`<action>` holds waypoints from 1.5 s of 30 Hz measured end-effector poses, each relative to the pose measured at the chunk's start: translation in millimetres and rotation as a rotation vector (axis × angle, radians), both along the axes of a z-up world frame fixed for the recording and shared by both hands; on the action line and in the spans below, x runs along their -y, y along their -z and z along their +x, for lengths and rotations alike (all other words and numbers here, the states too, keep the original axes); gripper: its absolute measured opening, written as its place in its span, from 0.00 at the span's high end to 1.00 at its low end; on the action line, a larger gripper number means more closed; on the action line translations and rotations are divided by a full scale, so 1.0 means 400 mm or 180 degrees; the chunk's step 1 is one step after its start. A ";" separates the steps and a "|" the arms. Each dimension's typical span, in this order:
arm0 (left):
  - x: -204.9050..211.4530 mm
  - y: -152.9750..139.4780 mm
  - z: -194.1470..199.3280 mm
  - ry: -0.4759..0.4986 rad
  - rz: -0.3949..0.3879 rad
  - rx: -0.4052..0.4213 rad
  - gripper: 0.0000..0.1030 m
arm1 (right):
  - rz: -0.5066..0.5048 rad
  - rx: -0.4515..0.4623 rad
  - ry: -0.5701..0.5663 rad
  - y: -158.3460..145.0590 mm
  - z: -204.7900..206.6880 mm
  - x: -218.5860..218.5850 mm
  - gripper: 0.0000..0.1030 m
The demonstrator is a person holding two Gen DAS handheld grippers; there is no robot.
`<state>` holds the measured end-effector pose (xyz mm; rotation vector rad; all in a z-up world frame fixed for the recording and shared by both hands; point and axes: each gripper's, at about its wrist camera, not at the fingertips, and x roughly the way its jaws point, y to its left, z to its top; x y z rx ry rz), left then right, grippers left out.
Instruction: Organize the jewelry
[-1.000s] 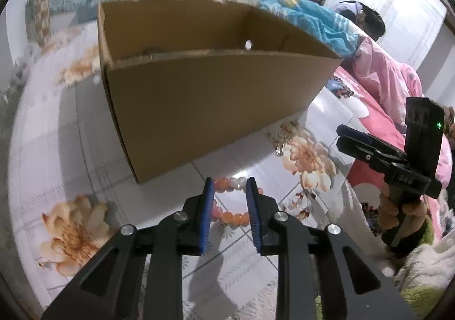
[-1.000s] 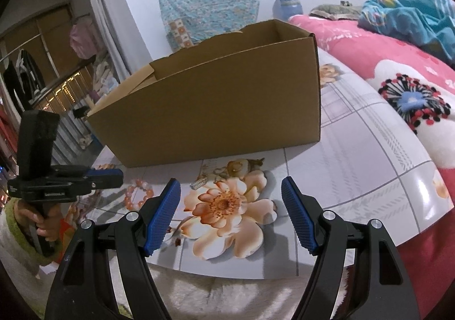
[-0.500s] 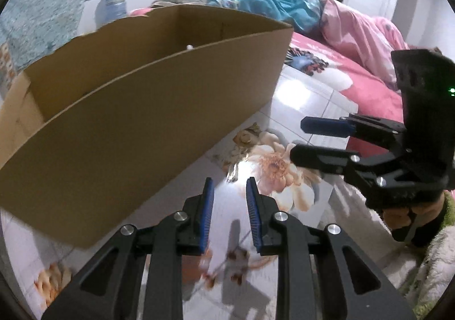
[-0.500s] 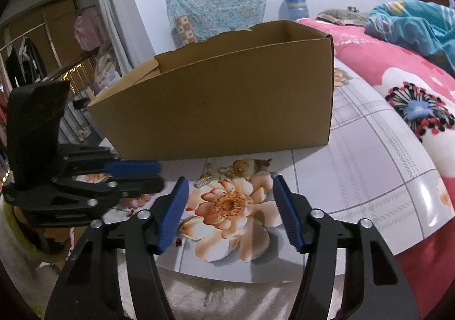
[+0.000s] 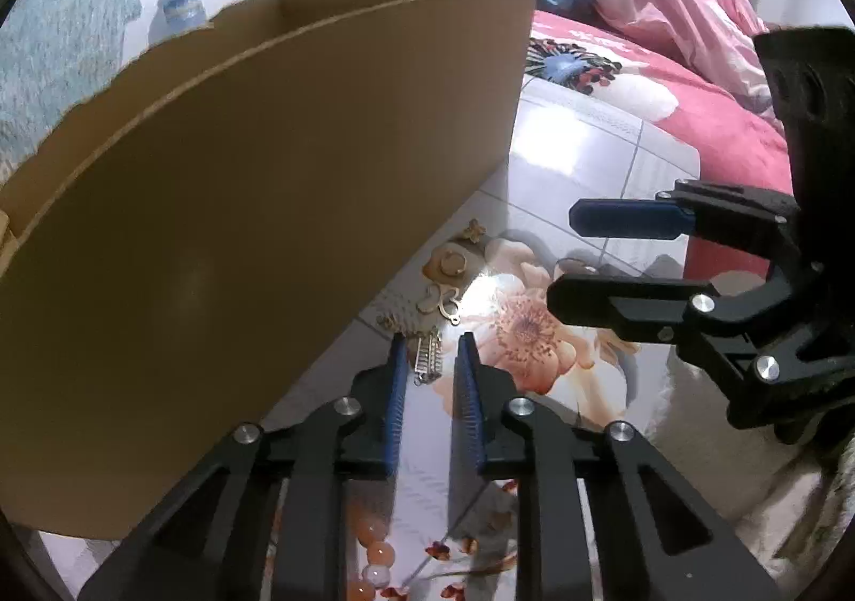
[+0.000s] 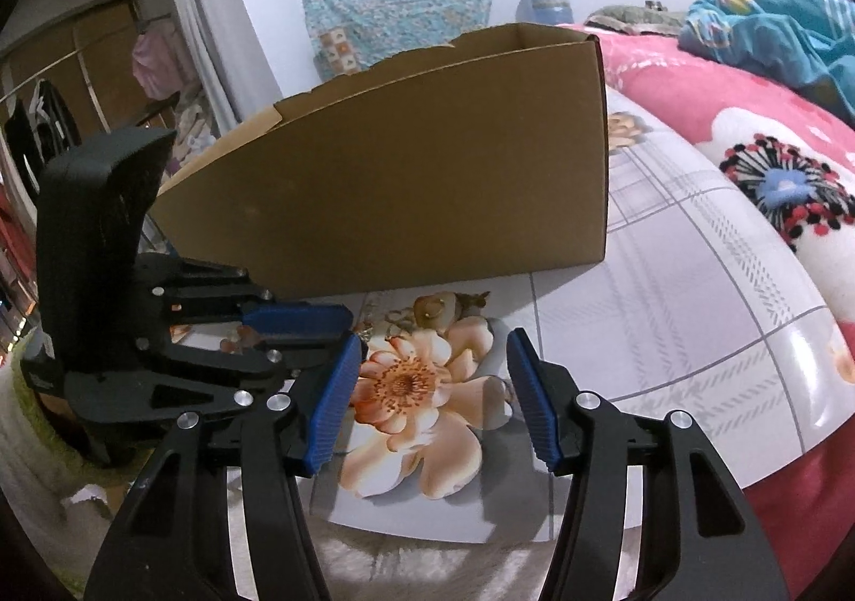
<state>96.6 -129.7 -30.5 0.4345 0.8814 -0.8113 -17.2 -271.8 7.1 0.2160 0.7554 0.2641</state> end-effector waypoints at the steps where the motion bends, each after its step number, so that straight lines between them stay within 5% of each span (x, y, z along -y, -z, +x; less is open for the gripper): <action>1: 0.002 0.000 -0.002 0.0013 0.0014 0.0017 0.89 | 0.0002 -0.0001 0.0001 0.000 0.000 -0.001 0.48; 8: -0.004 -0.011 -0.004 -0.0013 -0.0042 0.0032 0.99 | 0.0020 -0.0001 0.0012 0.002 0.004 0.017 0.48; 22: -0.088 -0.091 -0.037 -0.0235 -0.0394 0.0165 0.99 | 0.0013 0.0043 -0.0026 -0.011 0.004 0.000 0.48; 27: -0.119 -0.105 -0.030 -0.0402 -0.0485 0.0201 0.99 | -0.0029 0.0050 -0.0185 -0.017 0.023 -0.034 0.56; 45: -0.181 -0.091 -0.011 -0.0492 -0.0727 0.0123 0.99 | -0.0903 -0.0105 -0.1150 0.019 0.140 -0.172 0.77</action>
